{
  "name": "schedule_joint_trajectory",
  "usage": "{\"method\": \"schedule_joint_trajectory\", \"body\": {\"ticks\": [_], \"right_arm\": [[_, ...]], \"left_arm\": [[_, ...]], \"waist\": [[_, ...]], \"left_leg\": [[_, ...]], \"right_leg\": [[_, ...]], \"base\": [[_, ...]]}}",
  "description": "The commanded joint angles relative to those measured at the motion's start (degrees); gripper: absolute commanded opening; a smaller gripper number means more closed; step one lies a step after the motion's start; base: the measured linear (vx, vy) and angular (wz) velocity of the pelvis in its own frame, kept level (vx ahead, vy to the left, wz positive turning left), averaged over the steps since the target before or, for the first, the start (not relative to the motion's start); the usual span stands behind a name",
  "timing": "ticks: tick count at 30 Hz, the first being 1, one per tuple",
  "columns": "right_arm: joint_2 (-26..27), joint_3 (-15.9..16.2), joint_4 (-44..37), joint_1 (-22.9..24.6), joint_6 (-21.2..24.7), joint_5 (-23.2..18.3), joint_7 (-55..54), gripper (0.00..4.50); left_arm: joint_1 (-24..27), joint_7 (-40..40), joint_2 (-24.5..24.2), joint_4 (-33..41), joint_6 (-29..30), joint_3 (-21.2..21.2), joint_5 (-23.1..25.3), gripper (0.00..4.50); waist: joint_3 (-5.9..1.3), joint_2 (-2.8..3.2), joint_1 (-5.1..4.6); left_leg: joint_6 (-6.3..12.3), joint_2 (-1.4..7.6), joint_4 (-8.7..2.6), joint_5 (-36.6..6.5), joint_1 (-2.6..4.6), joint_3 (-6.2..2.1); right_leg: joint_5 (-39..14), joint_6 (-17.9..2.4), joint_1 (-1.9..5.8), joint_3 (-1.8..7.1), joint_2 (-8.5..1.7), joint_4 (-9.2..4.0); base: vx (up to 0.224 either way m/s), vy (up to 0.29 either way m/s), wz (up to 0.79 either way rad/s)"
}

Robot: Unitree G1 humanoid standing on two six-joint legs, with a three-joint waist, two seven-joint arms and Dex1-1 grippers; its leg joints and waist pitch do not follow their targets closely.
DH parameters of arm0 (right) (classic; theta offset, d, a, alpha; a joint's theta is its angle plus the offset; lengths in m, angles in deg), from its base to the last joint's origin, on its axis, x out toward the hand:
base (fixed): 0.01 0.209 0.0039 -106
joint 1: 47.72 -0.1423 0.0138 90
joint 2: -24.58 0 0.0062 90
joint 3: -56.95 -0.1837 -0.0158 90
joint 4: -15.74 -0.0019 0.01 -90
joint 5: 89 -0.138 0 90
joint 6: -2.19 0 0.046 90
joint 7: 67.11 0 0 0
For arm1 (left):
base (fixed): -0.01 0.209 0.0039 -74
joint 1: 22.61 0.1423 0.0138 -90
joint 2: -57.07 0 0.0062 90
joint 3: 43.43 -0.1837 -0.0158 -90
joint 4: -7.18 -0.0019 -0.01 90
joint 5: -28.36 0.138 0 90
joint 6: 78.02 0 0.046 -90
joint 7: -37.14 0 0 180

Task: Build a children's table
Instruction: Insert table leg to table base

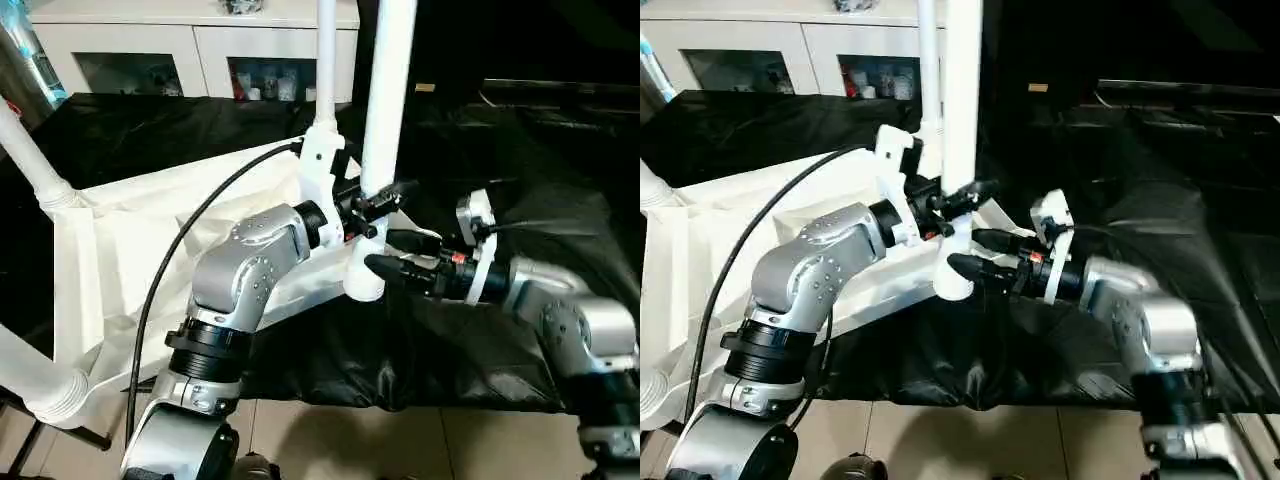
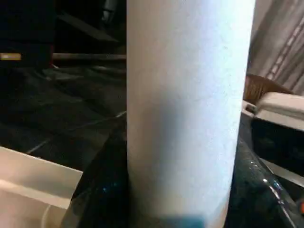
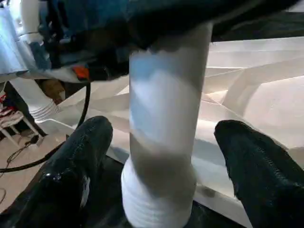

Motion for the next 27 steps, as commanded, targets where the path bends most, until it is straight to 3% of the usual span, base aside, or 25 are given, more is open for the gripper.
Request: {"method": "schedule_joint_trajectory", "body": {"ticks": [1,3,10,27], "right_arm": [[-0.2,0.8,0.2,-0.6,0.2,0.6,0.3,3.91],[0.2,1.3,1.3,-1.9,0.8,1.1,0.3,3.91],[0.0,3.3,3.1,-3.0,0.7,2.2,1.5,3.91],[1.1,3.6,4.3,-3.6,0.8,2.0,2.6,2.40]], "left_arm": [[0.3,0.7,-0.1,2.1,-0.6,-0.8,0.6,1.93],[0.9,1.4,-0.2,2.9,-1.5,-2.8,1.7,1.93],[1.1,1.2,0.4,3.7,-0.8,-3.5,0.5,1.93],[1.0,0.2,2.2,4.1,1.8,-1.7,-2.0,1.93]], "waist": [[-4.77,-1.48,0.07],[-4.87,-1.63,0.04],[-4.84,-1.67,-0.01],[-4.93,-1.62,0.00]], "left_leg": [[3.71,1.57,-3.11,-7.3,0.47,-0.31],[3.84,1.68,-3.10,-6.8,0.44,-0.38],[3.79,1.60,-2.99,-6.8,0.43,-0.28],[4.18,1.57,-2.81,-6.5,0.43,-0.27]], "right_leg": [[-15.0,-8.3,3.72,2.64,-3.21,-4.57],[-14.1,-8.5,3.75,2.66,-3.22,-4.34],[-14.1,-8.8,3.77,2.67,-3.21,-4.27],[-13.1,-9.4,3.83,2.63,-3.16,-4.18]], "base": [[0.000,0.000,0.00],[0.000,0.000,0.00],[0.000,0.000,0.00],[0.000,0.000,0.00]]}}
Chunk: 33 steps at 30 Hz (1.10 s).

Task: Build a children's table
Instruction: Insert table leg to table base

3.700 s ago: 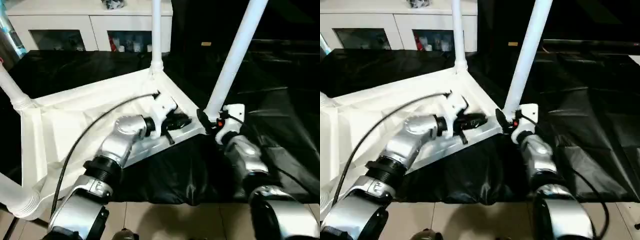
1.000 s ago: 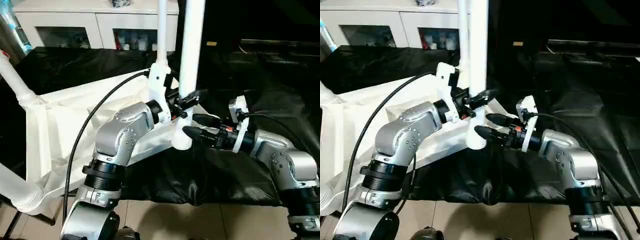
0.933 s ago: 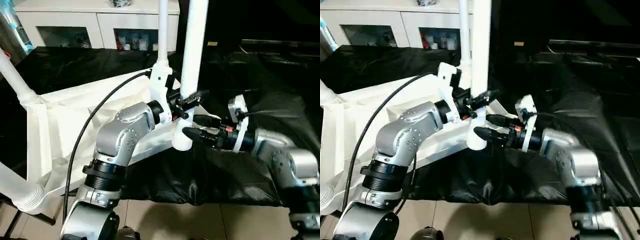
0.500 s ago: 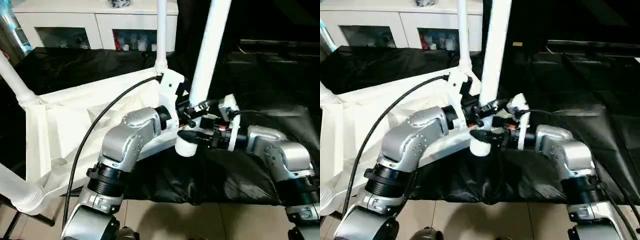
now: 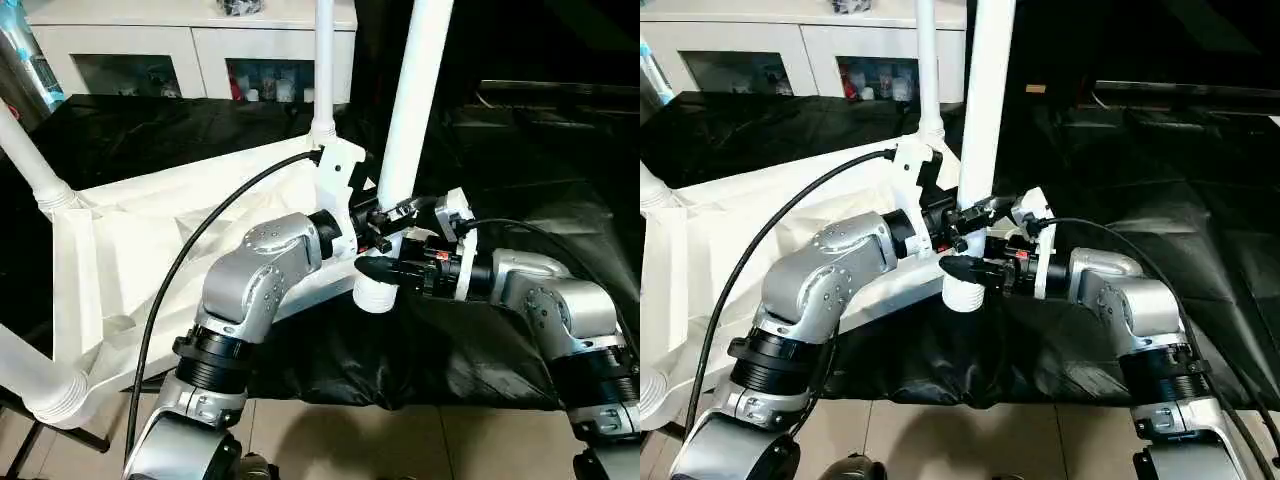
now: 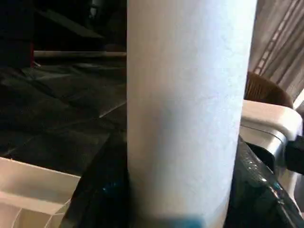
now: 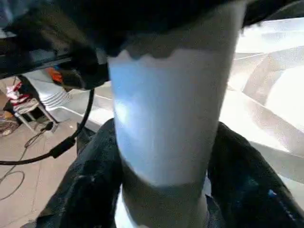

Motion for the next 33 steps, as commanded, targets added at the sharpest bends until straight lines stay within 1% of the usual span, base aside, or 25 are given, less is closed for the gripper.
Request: {"method": "schedule_joint_trajectory", "body": {"ticks": [1,2,3,4,6,7,8,9,10,11,14,15,19,21,24,27,31,33], "right_arm": [[0.2,0.5,0.0,-0.5,0.4,0.0,-0.4,2.23],[0.3,0.4,0.1,-0.6,0.3,0.0,-0.3,2.07],[0.4,0.3,0.3,-0.6,0.0,0.1,-0.4,2.07],[0.5,0.2,0.4,-0.6,-0.3,0.3,-0.5,1.98],[0.5,0.2,0.5,-0.7,-0.4,0.4,-0.6,1.93],[0.5,0.1,0.6,-0.7,-0.5,0.4,-0.4,1.91],[0.5,0.0,0.4,-0.6,-0.4,0.3,-0.3,1.90],[0.5,0.0,0.4,-0.6,-0.4,0.3,-0.3,1.89],[0.5,0.0,0.4,-0.6,-0.3,0.2,-0.2,1.89],[0.5,0.0,0.4,-0.6,-0.3,0.2,-0.2,1.89],[0.5,0.0,0.5,-0.5,-0.7,0.5,-0.4,1.88],[0.5,0.0,0.5,-0.5,-0.7,0.6,-0.4,1.88],[0.6,0.0,0.4,-0.4,-0.7,0.5,-0.4,1.88],[0.5,-0.1,0.3,-0.4,-0.7,0.4,-0.2,1.88],[0.3,-0.1,0.2,-0.4,-0.8,0.3,0.1,1.88],[0.3,-0.1,0.2,-0.4,-0.8,0.5,0.3,1.88],[0.1,0.2,-0.2,-0.5,-1.6,0.8,1.0,1.88],[0.2,0.0,-0.6,-0.5,-1.0,-0.1,1.7,2.58]], "left_arm": [[-0.4,0.2,1.1,1.9,0.8,-0.3,-1.7,1.93],[-0.5,0.3,1.2,1.9,0.7,-0.2,-1.7,1.93],[-0.5,0.0,1.3,1.8,0.7,0.0,-1.5,1.93],[-0.6,-0.6,1.2,1.7,1.0,0.1,-1.4,2.28],[-0.7,-0.2,1.2,1.6,1.4,0.4,-2.1,2.63],[-0.8,0.1,1.2,1.6,1.4,0.6,-2.8,2.63],[-0.9,-1.2,1.2,1.4,-0.2,0.8,-1.6,2.65],[-0.9,-1.3,1.2,1.4,-0.2,0.9,-1.6,2.71],[-1.0,-1.6,1.2,1.3,-0.5,1.0,-1.2,2.96],[-1.0,-1.6,1.2,1.3,-0.5,1.0,-1.2,3.03],[-1.4,-1.3,1.3,1.2,-0.1,1.6,-1.6,3.05],[-1.4,-1.1,1.2,1.1,-0.4,1.5,-1.5,2.87],[-1.5,-1.1,1.2,0.9,-0.6,1.4,-1.4,2.67],[-1.5,-1.6,1.4,0.7,-0.7,1.7,-1.4,2.43],[-1.6,-1.4,1.6,0.8,-0.5,2.0,-2.3,2.31],[-1.5,-1.1,1.6,1.0,-0.7,2.0,-2.4,2.01],[-1.4,-0.9,1.7,1.2,-0.8,2.3,-2.8,1.92],[-1.5,-0.8,1.6,1.2,-1.0,2.4,-2.8,1.91]], "waist": [[-4.88,-1.62,0.05],[-4.90,-1.63,0.08],[-4.91,-1.61,0.11],[-4.90,-1.57,0.12],[-4.94,-1.49,0.12],[-4.93,-1.51,0.13],[-4.92,-1.55,0.12],[-4.91,-1.50,0.12],[-4.93,-1.52,0.12],[-4.90,-1.53,0.11],[-4.91,-1.51,0.12],[-4.94,-1.45,0.14],[-4.92,-1.40,0.10],[-4.94,-1.43,0.12],[-4.96,-1.49,0.10],[-4.96,-1.52,0.13],[-4.95,-1.52,0.14],[-4.95,-1.52,0.12]], "left_leg": [[4.14,1.53,-3.02,-6.7,0.44,-0.24],[4.09,1.51,-3.02,-6.8,0.42,-0.26],[4.05,1.53,-3.01,-6.7,0.44,-0.27],[4.03,1.58,-3.05,-6.7,0.46,-0.30],[3.89,1.59,-3.02,-6.7,0.48,-0.31],[3.90,1.59,-3.03,-6.7,0.44,-0.31],[3.89,1.55,-3.02,-6.9,0.45,-0.30],[3.89,1.58,-3.03,-7.0,0.48,-0.33],[3.90,1.57,-3.02,-7.0,0.47,-0.34],[3.90,1.57,-3.05,-7.0,0.47,-0.33],[3.82,1.54,-3.04,-7.0,0.44,-0.34],[3.80,1.55,-3.02,-7.1,0.44,-0.36],[3.77,1.57,-3.04,-7.2,0.46,-0.37],[3.76,1.54,-3.01,-7.2,0.46,-0.34],[3.86,1.58,-3.02,-7.1,0.46,-0.38],[3.95,1.57,-3.00,-6.9,0.46,-0.36],[3.97,1.55,-2.96,-6.9,0.41,-0.34],[3.96,1.61,-3.02,-7.0,0.48,-0.37]], "right_leg": [[-13.7,-9.1,3.80,2.62,-3.18,-4.35],[-14.5,-8.7,3.80,2.59,-3.19,-4.43],[-14.7,-8.5,3.74,2.60,-3.15,-4.44],[-14.8,-8.4,3.71,2.59,-3.13,-4.42],[-14.7,-8.4,3.72,2.59,-3.18,-4.38],[-14.7,-8.5,3.71,2.57,-3.17,-4.41],[-14.7,-8.4,3.71,2.57,-3.13,-4.45],[-14.7,-8.4,3.70,2.57,-3.12,-4.45],[-14.7,-8.3,3.72,2.56,-3.10,-4.44],[-14.8,-8.4,3.71,2.55,-3.12,-4.49],[-14.9,-8.2,3.74,2.55,-3.13,-4.48],[-15.0,-8.2,3.74,2.56,-3.13,-4.51],[-14.6,-8.3,3.74,2.54,-3.10,-4.46],[-14.7,-8.3,3.77,2.56,-3.13,-4.48],[-14.3,-8.5,3.79,2.54,-3.11,-4.41],[-14.2,-8.6,3.78,2.55,-3.12,-4.39],[-14.3,-8.5,3.79,2.56,-3.16,-4.39],[-14.5,-8.5,3.76,2.54,-3.14,-4.38]], "base": [[0.000,0.000,0.00],[0.000,0.000,0.00],[0.000,0.000,0.00],[0.000,0.000,0.00],[0.000,0.000,0.00],[0.000,0.000,0.00],[0.000,0.000,0.00],[0.000,0.000,0.00],[0.000,0.000,0.00],[0.000,0.000,0.00],[0.000,0.000,0.00],[0.000,0.000,0.00],[0.000,0.000,0.00],[0.000,0.000,0.00],[0.000,0.000,0.00],[0.000,0.000,0.00],[0.000,0.000,0.00],[0.000,0.000,0.00]]}}
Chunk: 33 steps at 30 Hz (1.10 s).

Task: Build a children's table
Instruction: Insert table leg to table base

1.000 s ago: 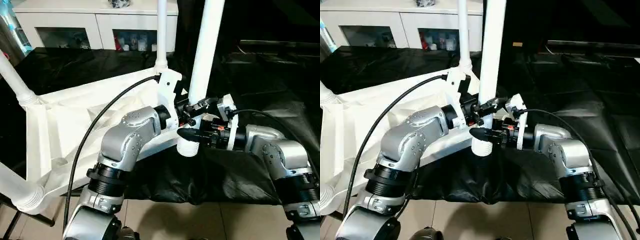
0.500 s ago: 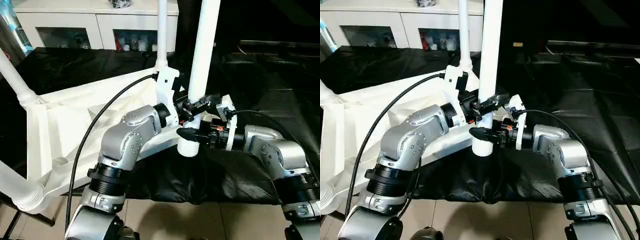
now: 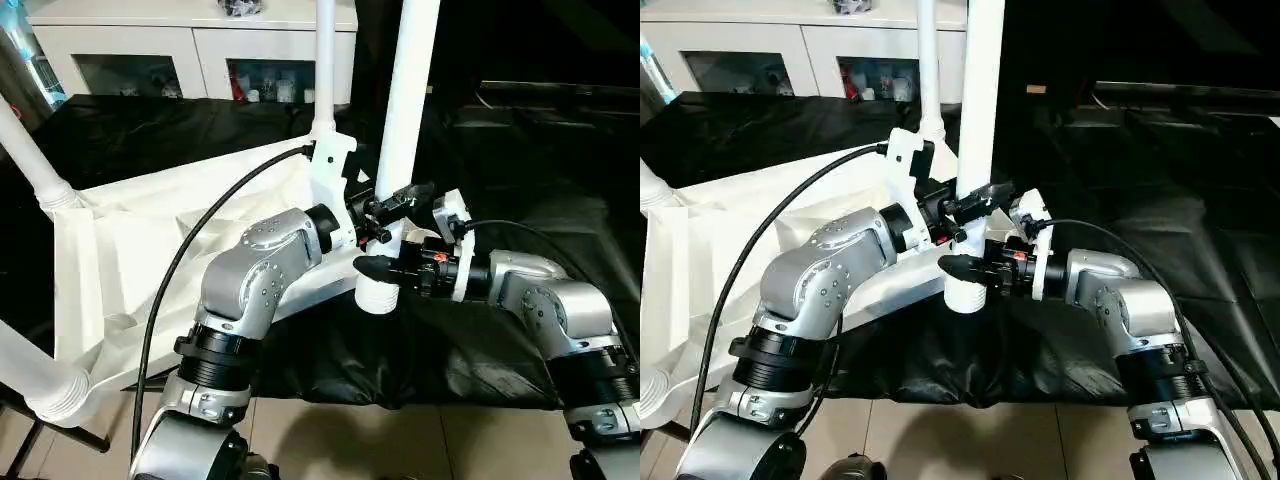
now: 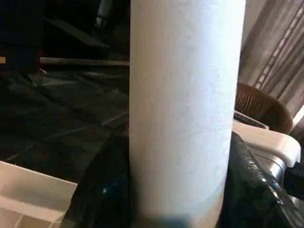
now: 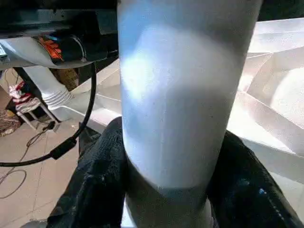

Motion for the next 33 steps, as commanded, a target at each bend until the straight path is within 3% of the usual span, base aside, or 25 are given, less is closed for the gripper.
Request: {"method": "schedule_joint_trajectory", "body": {"ticks": [1,6,10,11,21,23,26,27,33], "right_arm": [[-0.2,-0.1,-1.5,-0.7,0.1,-0.9,1.2,2.58],[-0.2,0.7,-0.3,-1.4,-1.8,1.3,0.3,3.02],[-0.2,0.9,0.1,-1.6,-1.8,1.5,0.3,3.03],[-0.2,1.0,0.3,-1.8,-2.0,1.6,0.6,3.03],[-0.1,1.2,0.9,-2.1,-2.3,1.9,1.6,3.03],[-0.1,1.2,0.9,-2.1,-2.3,2.0,1.6,2.68],[-0.3,1.5,0.9,-2.0,-2.4,2.2,1.8,2.63],[-0.3,1.7,0.9,-1.8,-2.5,2.4,2.0,2.34],[-0.3,1.7,0.7,-1.9,-2.3,2.4,2.2,1.95]], "left_arm": [[-1.1,0.6,0.4,1.2,-0.8,0.3,-1.7,1.91],[-1.1,1.1,0.4,1.4,-1.0,0.1,-1.5,1.90],[-1.0,1.3,0.4,1.5,-0.9,-0.1,-1.6,1.90],[-1.0,1.4,0.5,1.5,-1.0,-0.2,-1.7,1.90],[-0.4,3.1,-0.2,2.2,-1.0,-1.8,-1.7,1.90],[-0.3,3.3,-0.3,2.4,-1.0,-2.1,-1.6,1.90],[-0.2,3.3,-0.4,2.4,-1.2,-2.3,-1.6,1.90],[-0.2,3.4,-0.6,2.3,-1.5,-2.6,-1.4,1.90],[-0.2,3.8,-1.1,2.1,-2.0,-3.0,-1.0,1.90]], "waist": [[-4.93,-1.54,0.07],[-4.98,-1.57,0.11],[-4.94,-1.52,0.08],[-4.94,-1.82,0.00],[-4.95,-1.70,0.04],[-4.98,-1.75,0.04],[-5.01,-1.71,0.06],[-5.00,-1.68,0.08],[-5.00,-1.65,0.03]], "left_leg": [[3.98,1.57,-3.10,-7.0,0.49,-0.32],[3.98,1.59,-3.06,-6.8,0.45,-0.31],[3.94,1.58,-3.10,-7.0,0.51,-0.32],[4.00,1.58,-3.08,-6.9,0.51,-0.27],[4.32,1.58,-3.02,-6.5,0.50,-0.26],[4.29,1.55,-3.02,-6.4,0.50,-0.25],[4.38,1.57,-2.99,-6.3,0.47,-0.28],[4.41,1.58,-2.99,-6.4,0.46,-0.28],[4.14,1.59,-3.02,-6.6,0.52,-0.29]], "right_leg": [[-14.6,-8.6,3.72,2.53,-3.13,-4.40],[-14.5,-8.6,3.70,2.57,-3.16,-4.35],[-14.9,-8.6,3.69,2.55,-3.15,-4.39],[-14.7,-8.5,3.70,2.57,-3.11,-4.39],[-14.6,-8.6,3.66,2.59,-3.14,-4.32],[-14.5,-8.5,3.70,2.59,-3.13,-4.28],[-14.1,-8.6,3.73,2.58,-3.14,-4.21],[-14.2,-8.6,3.73,2.59,-3.15,-4.23],[-14.2,-8.7,3.71,2.60,-3.11,-4.23]], "base": [[0.000,0.000,0.00],[0.000,0.000,0.00],[0.000,0.000,0.00],[0.000,0.000,0.00],[0.000,0.000,0.00],[0.000,0.000,0.00],[0.000,0.000,0.00],[0.000,0.000,0.00],[0.000,0.000,0.00]]}}
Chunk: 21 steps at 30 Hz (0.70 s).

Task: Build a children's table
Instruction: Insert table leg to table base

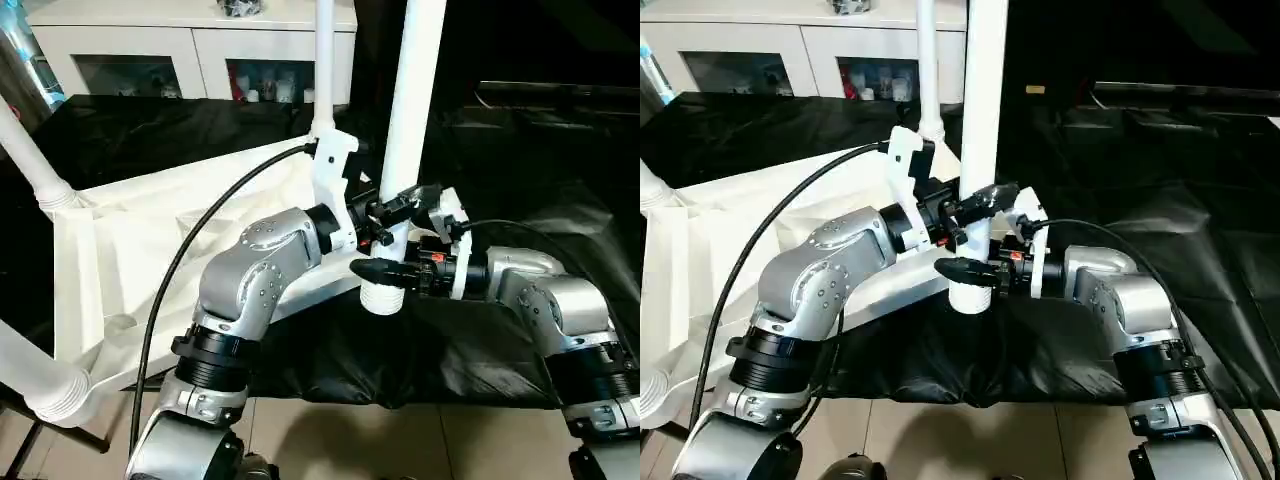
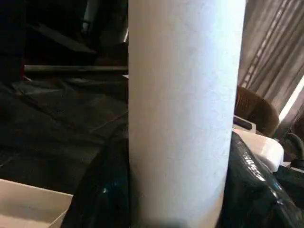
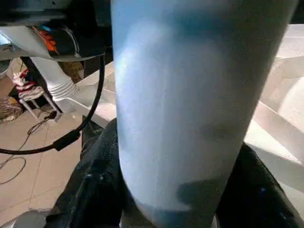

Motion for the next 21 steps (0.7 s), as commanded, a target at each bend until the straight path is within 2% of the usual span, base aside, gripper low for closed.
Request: {"method": "schedule_joint_trajectory", "body": {"ticks": [1,9,13,14,16,19,21], "right_arm": [[-0.3,0.6,0.4,-1.0,-0.2,0.6,0.1,1.95],[0.1,1.5,-0.2,-0.4,-0.3,1.1,0.2,1.91],[0.4,1.7,-0.3,-0.1,-0.5,1.3,0.0,1.91],[0.4,1.7,-0.4,-0.1,-0.5,1.3,-0.1,1.91],[0.4,1.6,-0.4,-0.1,-0.5,1.3,-0.1,1.91],[0.4,1.5,-0.3,-0.1,-0.6,1.3,-0.2,1.91],[0.5,1.3,-0.3,-0.1,-0.6,1.3,-0.3,1.91]], "left_arm": [[-0.3,1.2,0.0,1.4,-0.8,-1.3,0.4,1.90],[-0.4,1.6,-0.3,1.6,-1.1,-2.5,0.7,1.90],[-0.5,0.5,1.4,2.0,-0.1,-1.1,-1.2,1.89],[-0.7,-0.3,2.0,1.8,0.5,-0.2,-1.9,2.24],[-0.8,-0.3,2.1,1.7,1.0,0.3,-2.5,2.59],[-0.9,-0.4,2.4,1.7,1.3,0.9,-3.4,2.69],[-1.0,-1.5,3.3,1.5,0.3,2.1,-3.8,2.93]], "waist": [[-4.99,-1.54,0.06],[-5.03,-1.58,0.08],[-5.02,-1.44,0.07],[-4.99,-1.49,0.04],[-5.00,-1.46,0.08],[-5.00,-1.47,0.07],[-4.94,-1.47,0.04]], "left_leg": [[4.12,1.62,-3.08,-6.6,0.55,-0.30],[4.10,1.59,-3.03,-6.5,0.51,-0.29],[4.03,1.56,-3.01,-6.8,0.52,-0.28],[3.98,1.59,-3.03,-6.8,0.49,-0.29],[3.97,1.55,-3.00,-6.9,0.49,-0.28],[3.92,1.57,-3.01,-7.3,0.52,-0.31],[3.89,1.55,-3.02,-7.6,0.47,-0.31]], "right_leg": [[-14.2,-8.7,3.67,2.59,-3.10,-4.20],[-14.1,-8.6,3.70,2.60,-3.13,-4.20],[-14.2,-8.8,3.71,2.56,-3.11,-4.23],[-14.2,-8.9,3.74,2.57,-3.10,-4.22],[-14.4,-8.9,3.75,2.55,-3.13,-4.27],[-15.0,-8.8,3.71,2.52,-3.11,-4.35],[-15.1,-8.9,3.73,2.50,-3.10,-4.41]], "base": [[0.000,0.000,0.00],[0.000,0.000,0.00],[0.000,0.000,0.00],[0.000,0.000,0.00],[0.000,0.000,0.00],[0.000,0.000,0.00],[0.000,0.000,0.00]]}}
